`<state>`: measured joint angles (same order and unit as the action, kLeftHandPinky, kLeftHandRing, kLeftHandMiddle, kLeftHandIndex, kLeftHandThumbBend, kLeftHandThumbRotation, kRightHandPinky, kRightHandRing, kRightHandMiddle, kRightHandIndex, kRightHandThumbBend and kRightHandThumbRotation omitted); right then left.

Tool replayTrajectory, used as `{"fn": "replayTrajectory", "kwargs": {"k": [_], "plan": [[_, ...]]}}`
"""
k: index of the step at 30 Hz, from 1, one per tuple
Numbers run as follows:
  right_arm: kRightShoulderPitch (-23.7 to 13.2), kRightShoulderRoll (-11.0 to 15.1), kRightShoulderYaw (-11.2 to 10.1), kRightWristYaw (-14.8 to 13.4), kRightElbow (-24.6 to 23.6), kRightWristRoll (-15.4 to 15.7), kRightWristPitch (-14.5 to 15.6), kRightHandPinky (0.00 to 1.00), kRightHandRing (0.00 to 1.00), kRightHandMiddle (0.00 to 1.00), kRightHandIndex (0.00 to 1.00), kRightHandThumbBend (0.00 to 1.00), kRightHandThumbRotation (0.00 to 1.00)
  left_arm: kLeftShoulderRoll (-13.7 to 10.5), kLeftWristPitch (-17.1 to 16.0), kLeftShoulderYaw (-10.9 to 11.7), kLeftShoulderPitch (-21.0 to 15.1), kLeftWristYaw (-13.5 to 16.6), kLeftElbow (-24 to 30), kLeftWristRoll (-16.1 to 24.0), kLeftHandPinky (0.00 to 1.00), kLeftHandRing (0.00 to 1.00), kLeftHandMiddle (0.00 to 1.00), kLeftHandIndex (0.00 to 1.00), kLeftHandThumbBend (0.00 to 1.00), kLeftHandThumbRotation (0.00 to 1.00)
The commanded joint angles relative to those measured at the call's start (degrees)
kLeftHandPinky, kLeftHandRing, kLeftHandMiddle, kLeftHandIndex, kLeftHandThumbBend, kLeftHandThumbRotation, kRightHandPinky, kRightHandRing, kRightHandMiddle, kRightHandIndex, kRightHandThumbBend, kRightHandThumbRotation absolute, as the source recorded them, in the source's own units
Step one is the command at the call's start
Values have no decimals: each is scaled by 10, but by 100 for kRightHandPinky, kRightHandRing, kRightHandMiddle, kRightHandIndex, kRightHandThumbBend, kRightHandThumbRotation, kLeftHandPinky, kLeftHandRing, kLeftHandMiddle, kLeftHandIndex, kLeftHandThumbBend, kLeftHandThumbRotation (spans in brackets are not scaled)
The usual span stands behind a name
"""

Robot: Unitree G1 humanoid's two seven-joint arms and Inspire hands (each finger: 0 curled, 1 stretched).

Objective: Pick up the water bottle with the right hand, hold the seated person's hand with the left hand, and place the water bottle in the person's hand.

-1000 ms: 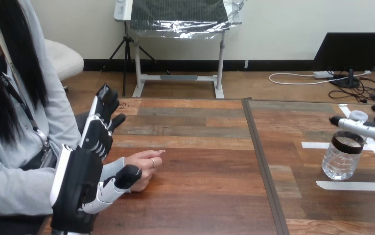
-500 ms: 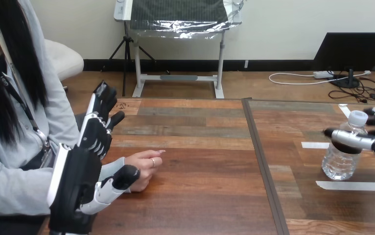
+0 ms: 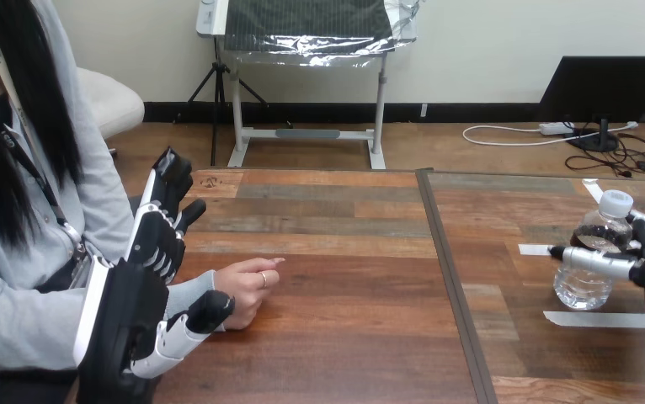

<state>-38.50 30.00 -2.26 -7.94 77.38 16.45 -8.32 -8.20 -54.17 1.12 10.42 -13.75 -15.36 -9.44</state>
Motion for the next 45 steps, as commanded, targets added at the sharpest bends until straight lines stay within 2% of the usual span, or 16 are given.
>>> {"fn": "replayTrajectory", "kwargs": {"k": [1,17,21,24,29,36,41,45], "plan": [[-16,-11,-2,0,-2,-6,-4,78,85,89,92,74,25,-3,-11,4,-23,-7,22,-11,92,97,100,98,100,69],[-6,-22,-11,-14,-1,-18,-16,76,81,84,86,79,2,-4,-26,11,-24,-14,14,-12,90,95,98,97,100,68],[-3,-26,-24,-19,-2,-30,-27,70,78,82,83,81,1,-5,-29,11,-23,-17,13,-14,89,95,98,96,100,68],[-3,-29,-29,-24,-2,-37,-28,59,73,79,81,81,0,-7,-30,11,-22,-18,13,-15,89,95,98,96,100,68],[-3,-31,-32,-30,-2,-42,-30,53,68,77,78,81,0,-7,-35,13,-24,-20,9,-14,89,95,97,96,100,68],[-3,-36,-37,-50,-4,-44,-43,49,61,71,73,80,0,-6,-36,14,-22,-21,8,-13,88,94,97,96,100,68],[-2,-37,-37,-59,-3,-44,-48,51,58,66,68,81,0,-5,-36,15,-20,-20,9,-9,88,94,97,95,100,68],[-3,-41,-46,-59,-3,-56,-50,49,56,63,66,80,0,-5,-34,14,-18,-21,10,-10,87,94,97,95,100,68]]}}
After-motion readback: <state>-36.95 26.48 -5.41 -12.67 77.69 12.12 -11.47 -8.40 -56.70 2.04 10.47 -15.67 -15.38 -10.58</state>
